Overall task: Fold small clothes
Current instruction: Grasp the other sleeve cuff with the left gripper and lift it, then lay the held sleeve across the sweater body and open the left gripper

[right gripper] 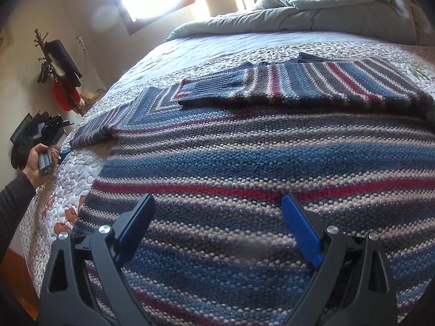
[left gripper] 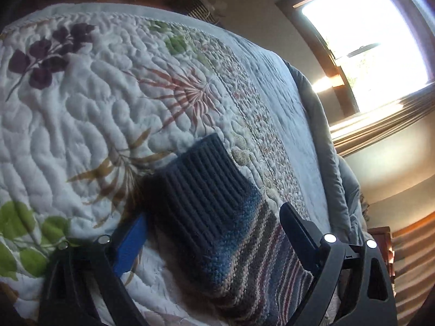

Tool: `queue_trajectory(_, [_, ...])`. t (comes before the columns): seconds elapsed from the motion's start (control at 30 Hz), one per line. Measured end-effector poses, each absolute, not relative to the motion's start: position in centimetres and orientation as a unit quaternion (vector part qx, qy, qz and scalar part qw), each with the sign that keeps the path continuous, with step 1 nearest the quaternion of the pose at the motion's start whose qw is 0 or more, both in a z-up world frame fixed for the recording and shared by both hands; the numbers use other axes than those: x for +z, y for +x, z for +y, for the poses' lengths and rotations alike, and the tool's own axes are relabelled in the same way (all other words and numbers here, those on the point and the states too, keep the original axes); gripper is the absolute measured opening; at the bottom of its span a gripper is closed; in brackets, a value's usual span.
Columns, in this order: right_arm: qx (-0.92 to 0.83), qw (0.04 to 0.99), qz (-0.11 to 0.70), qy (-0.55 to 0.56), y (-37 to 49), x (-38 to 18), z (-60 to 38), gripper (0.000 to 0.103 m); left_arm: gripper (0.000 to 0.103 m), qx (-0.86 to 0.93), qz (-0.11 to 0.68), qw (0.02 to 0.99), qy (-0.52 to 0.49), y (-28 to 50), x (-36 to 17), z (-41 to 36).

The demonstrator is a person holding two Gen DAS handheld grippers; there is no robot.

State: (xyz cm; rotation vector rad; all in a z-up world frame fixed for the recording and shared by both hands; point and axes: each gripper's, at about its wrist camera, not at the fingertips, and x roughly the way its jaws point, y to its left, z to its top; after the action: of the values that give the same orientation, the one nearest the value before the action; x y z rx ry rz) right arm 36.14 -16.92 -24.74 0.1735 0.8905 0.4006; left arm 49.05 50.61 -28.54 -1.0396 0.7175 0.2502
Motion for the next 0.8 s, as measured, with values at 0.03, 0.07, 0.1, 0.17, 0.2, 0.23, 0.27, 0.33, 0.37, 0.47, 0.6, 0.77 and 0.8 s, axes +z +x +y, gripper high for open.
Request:
queue_trajectory(0.03, [0.193, 0.879, 0.427, 0.084, 36.1, -24.8, -17.0, 0.094, 0.055, 0.126, 0.345, 0.802, -0.472, 49.3, -28.5, 50.4])
queue_trajectory(0.07, [0.193, 0.879, 0.427, 0.085, 36.2, -24.8, -17.0, 0.094, 0.019, 0.132, 0.354, 0.799, -0.468, 49.5, -28.6, 50.5])
queue_trajectory(0.1, [0.193, 0.879, 0.427, 0.085, 36.2, -24.8, -17.0, 0.094, 0.019, 0.135, 0.356, 0.796, -0.47, 50.0, -28.7, 50.5])
queue_trajectory(0.17, [0.193, 0.879, 0.427, 0.084, 36.2, -24.8, -17.0, 0.094, 0.017, 0.134, 0.356, 0.802, -0.461, 49.5, -28.4, 49.9])
queue_trajectory(0.2, [0.194, 0.879, 0.427, 0.085, 36.2, -24.8, -17.0, 0.094, 0.016, 0.134, 0.353, 0.805, -0.457, 49.4, -28.0, 49.7])
queue_trajectory(0.23, [0.195, 0.879, 0.427, 0.087, 36.2, -24.8, -17.1, 0.094, 0.015, 0.134, 0.349, 0.809, -0.454, 49.3, -27.5, 49.4])
queue_trajectory(0.27, [0.196, 0.878, 0.427, 0.09, 36.2, -24.7, -17.2, 0.094, 0.014, 0.136, 0.342, 0.813, -0.451, 48.7, -26.7, 49.0])
queue_trajectory(0.33, [0.197, 0.877, 0.427, 0.096, 36.2, -24.6, -17.4, 0.093, 0.013, 0.131, 0.325, 0.827, -0.439, 47.8, -24.4, 47.9])
queue_trajectory(0.37, [0.198, 0.877, 0.427, 0.097, 36.3, -24.5, -17.5, 0.093, 0.013, 0.123, 0.318, 0.837, -0.428, 47.7, -22.6, 46.8])
queue_trajectory(0.47, [0.196, 0.88, 0.418, 0.109, 36.4, -23.7, -18.2, 0.093, 0.013, 0.091, 0.304, 0.866, -0.387, 48.0, -17.7, 42.3])
queue_trajectory(0.6, [0.193, 0.882, 0.41, 0.129, 36.6, -22.9, -19.6, 0.093, 0.013, 0.039, 0.288, 0.892, -0.347, 48.3, -11.5, 36.1])
queue_trajectory(0.77, [0.195, 0.877, 0.417, 0.135, 37.0, -22.6, -20.7, 0.093, 0.013, -0.019, 0.285, 0.907, -0.309, 49.4, -5.8, 27.3])
queue_trajectory(0.8, [0.192, 0.879, 0.417, 0.131, 37.0, -22.5, -20.8, 0.093, 0.013, -0.028, 0.286, 0.91, -0.3, 49.6, -5.0, 25.5])
